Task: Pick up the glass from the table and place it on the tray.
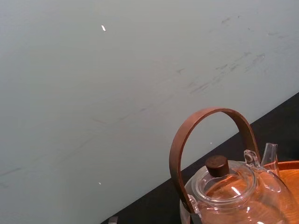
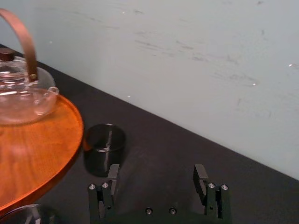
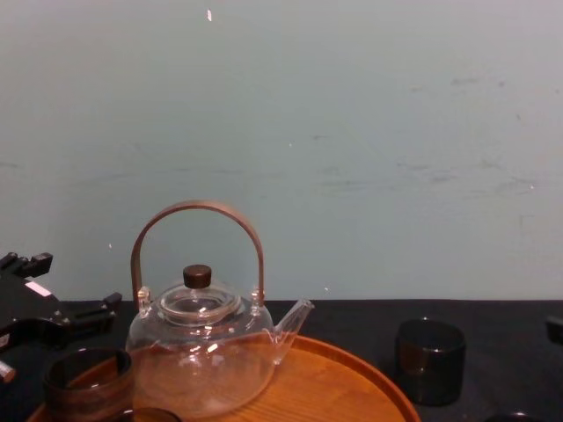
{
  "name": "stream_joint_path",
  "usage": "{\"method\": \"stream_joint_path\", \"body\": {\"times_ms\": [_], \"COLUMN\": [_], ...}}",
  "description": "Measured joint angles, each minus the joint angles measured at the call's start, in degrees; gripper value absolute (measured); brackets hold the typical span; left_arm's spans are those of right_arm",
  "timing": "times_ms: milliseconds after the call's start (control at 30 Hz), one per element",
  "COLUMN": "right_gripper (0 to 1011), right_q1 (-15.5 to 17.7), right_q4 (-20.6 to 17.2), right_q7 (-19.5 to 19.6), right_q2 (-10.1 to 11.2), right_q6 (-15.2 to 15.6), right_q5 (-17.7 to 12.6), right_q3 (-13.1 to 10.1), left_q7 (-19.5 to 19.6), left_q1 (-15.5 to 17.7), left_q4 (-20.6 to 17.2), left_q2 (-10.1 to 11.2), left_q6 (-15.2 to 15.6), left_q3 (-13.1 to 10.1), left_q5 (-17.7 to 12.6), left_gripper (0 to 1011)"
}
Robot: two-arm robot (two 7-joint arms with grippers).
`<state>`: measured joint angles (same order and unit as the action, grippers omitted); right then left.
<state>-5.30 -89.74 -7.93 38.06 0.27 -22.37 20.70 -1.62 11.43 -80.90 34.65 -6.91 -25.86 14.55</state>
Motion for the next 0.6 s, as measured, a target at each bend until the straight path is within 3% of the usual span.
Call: {"method": "stream_joint_path", "body": {"times_ms": [233, 600], "right_gripper": [1002, 1002], "right_q1": [4.66, 10.45], "right_q4": [-4.60, -8.41], "right_q7": [-2.99, -9.71], "right_q2": [2.87, 7.94], "right_q6": [2.72, 3.58], "right_q5": [-2.68, -4.22], "right_q3": [-2.68, -5.34], "left_q7": [0.00, 0.00], "left_q1": [0.00, 0.00], "left_q4": [0.00, 0.00], "left_q2": [0.00, 0.00], "left_q6": [0.00, 0.00], "left_q3": [0.00, 0.00], "left_q5": [0.00, 0.00], "left_gripper": [1001, 1001]}}
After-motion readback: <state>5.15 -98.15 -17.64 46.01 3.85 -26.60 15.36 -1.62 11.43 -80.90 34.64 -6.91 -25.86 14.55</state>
